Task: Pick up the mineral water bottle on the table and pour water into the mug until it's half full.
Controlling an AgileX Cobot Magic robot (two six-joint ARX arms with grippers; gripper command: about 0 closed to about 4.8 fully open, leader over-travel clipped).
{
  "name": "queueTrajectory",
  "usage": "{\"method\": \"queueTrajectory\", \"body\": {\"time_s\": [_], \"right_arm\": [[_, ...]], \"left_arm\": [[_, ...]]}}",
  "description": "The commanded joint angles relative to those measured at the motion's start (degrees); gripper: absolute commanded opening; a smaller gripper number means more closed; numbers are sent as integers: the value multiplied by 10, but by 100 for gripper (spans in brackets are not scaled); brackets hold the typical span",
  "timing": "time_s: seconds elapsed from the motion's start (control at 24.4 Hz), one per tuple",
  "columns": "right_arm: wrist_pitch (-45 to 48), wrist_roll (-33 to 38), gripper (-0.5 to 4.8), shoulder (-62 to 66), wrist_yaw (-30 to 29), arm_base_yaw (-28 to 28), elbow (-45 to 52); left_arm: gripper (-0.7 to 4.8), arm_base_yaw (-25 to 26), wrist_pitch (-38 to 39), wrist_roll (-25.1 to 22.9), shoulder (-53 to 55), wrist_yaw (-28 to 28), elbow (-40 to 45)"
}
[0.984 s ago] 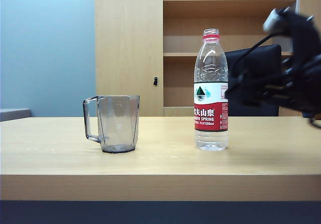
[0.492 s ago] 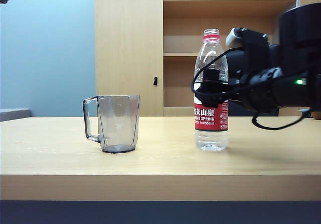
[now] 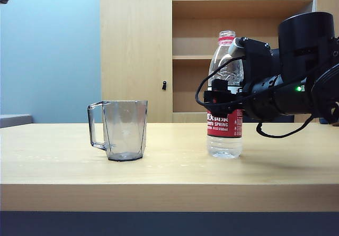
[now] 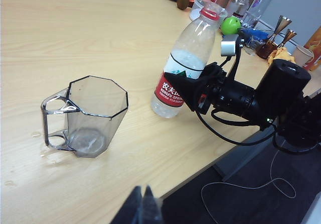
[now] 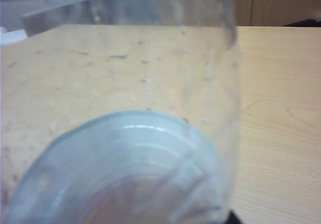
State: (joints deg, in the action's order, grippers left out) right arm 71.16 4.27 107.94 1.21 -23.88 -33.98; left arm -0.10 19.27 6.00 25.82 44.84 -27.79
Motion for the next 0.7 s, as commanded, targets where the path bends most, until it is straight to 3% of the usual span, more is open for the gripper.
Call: {"method": "queueTrajectory", "body": {"time_s": [0.04, 0.2, 0.41, 0.49, 0.7], "right_arm": [[6, -22, 290, -5, -1, -1, -1], [-61, -91, 267, -35, 0, -3, -4], [-242, -172, 264, -102, 4, -4, -40], [-375, -243, 264, -139, 38, -12, -96], [-589, -345, 264, -151, 102, -42, -217]], "left_arm": [[-6, 0, -5, -2, 0, 2, -3], [-6, 0, -5, 0, 0, 0, -3], [-6, 0, -5, 0, 0, 0, -3], [-6, 0, -5, 0, 0, 0, -3], [-6, 0, -5, 0, 0, 0, -3]]}}
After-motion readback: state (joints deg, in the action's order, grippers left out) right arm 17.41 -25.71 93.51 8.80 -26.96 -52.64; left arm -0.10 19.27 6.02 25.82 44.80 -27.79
